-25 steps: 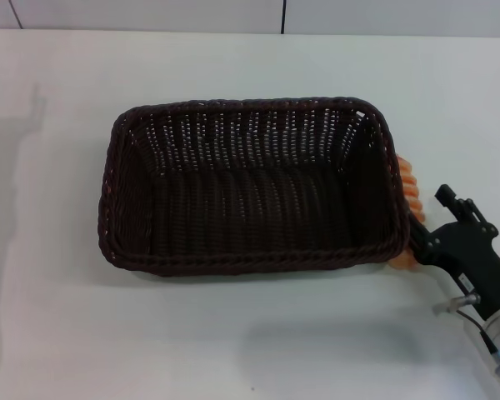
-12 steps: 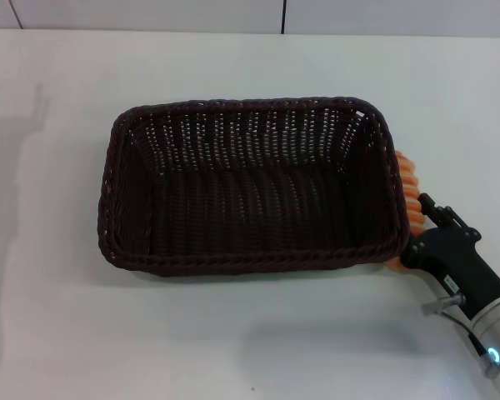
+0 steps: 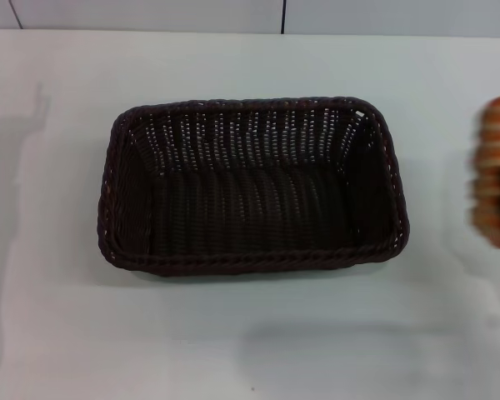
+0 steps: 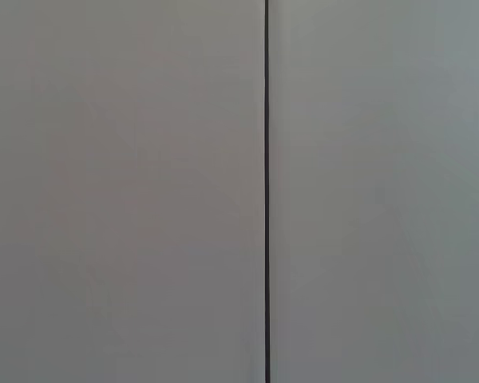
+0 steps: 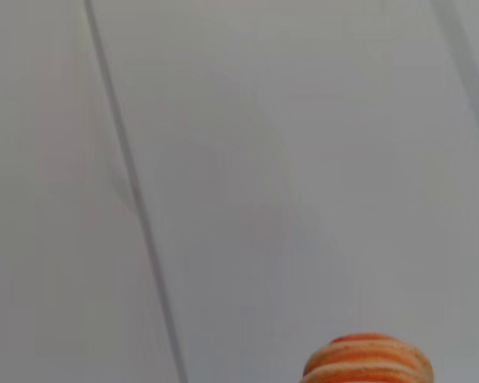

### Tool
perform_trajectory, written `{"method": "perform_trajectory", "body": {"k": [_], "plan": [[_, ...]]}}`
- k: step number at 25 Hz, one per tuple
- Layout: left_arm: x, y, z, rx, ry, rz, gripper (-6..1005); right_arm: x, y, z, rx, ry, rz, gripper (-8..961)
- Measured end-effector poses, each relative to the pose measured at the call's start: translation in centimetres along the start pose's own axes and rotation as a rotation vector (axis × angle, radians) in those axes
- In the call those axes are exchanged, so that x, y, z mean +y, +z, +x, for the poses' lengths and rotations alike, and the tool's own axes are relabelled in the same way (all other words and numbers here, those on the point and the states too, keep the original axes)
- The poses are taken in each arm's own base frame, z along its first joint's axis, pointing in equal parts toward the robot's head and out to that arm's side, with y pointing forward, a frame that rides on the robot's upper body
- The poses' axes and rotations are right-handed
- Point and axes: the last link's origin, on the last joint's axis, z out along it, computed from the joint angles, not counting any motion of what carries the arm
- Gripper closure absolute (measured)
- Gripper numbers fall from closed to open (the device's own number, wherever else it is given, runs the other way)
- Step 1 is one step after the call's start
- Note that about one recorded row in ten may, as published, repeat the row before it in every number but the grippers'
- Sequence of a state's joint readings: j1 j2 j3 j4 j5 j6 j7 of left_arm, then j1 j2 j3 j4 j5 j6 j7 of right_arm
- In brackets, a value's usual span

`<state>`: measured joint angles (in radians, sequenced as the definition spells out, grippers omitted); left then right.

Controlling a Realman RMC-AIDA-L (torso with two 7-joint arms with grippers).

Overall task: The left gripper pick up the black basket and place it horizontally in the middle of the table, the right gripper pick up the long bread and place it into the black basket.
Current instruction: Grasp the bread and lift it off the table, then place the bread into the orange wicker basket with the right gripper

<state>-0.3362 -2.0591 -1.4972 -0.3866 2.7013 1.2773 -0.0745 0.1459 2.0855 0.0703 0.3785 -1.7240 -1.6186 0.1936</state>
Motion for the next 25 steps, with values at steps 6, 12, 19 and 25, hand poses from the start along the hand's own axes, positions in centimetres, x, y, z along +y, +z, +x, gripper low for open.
{"method": "perform_trajectory", "body": {"k": [6,12,19,25], "plan": [[0.0,-0.1,-0.2,-0.011,0.003,0.0,277,1.7,-1.2,-3.5,-0.236,0.013,-0.139,431],[0.0,-0.2,-0.3,-0.015,0.003,0.0,277,4.4,2.7,-2.3,-0.158,0.038,-0.34,489],[-0.2,-0.4,-0.4,-0.02,0.006,0.007,277,6.9,7.0,0.1,0.031,0.098,-0.448,557],[-0.3,-0.5,-0.4,-0.021,0.007,0.012,277,7.5,7.6,0.5,0.064,0.13,-0.459,326]]}}
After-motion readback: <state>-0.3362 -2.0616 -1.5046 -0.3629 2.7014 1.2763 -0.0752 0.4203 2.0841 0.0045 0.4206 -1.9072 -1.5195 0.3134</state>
